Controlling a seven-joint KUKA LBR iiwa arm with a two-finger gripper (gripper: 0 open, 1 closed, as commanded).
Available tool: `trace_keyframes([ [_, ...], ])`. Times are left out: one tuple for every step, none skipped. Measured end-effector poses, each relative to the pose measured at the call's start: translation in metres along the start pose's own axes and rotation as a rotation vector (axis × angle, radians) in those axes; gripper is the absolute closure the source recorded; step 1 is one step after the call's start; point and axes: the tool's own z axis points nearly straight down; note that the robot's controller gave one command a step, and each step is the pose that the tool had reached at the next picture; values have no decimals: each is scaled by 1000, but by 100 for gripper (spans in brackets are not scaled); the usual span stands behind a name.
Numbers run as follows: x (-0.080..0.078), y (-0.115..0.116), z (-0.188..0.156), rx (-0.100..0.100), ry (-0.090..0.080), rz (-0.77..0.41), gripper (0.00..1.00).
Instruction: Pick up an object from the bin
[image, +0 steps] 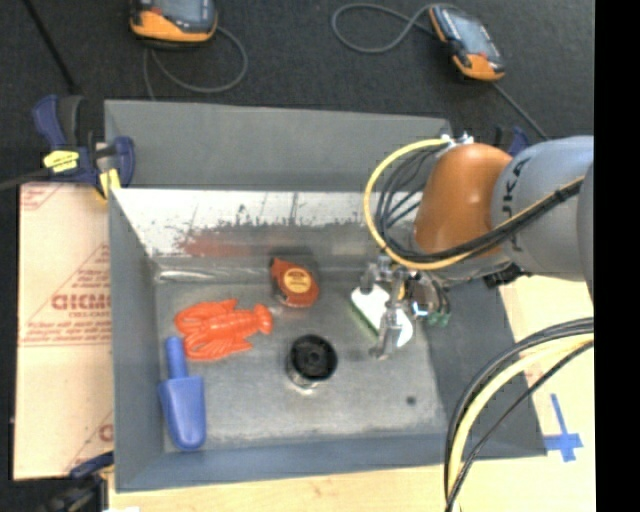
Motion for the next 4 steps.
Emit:
trace_keyframes([
  [-2,-1,44,0,4,-13,0],
  [-6,-3,35,-1,7,-8,0],
  [3,-1,-3,-1,10,-23,0],
  [-2,-1,-26,0,3,-27,0],
])
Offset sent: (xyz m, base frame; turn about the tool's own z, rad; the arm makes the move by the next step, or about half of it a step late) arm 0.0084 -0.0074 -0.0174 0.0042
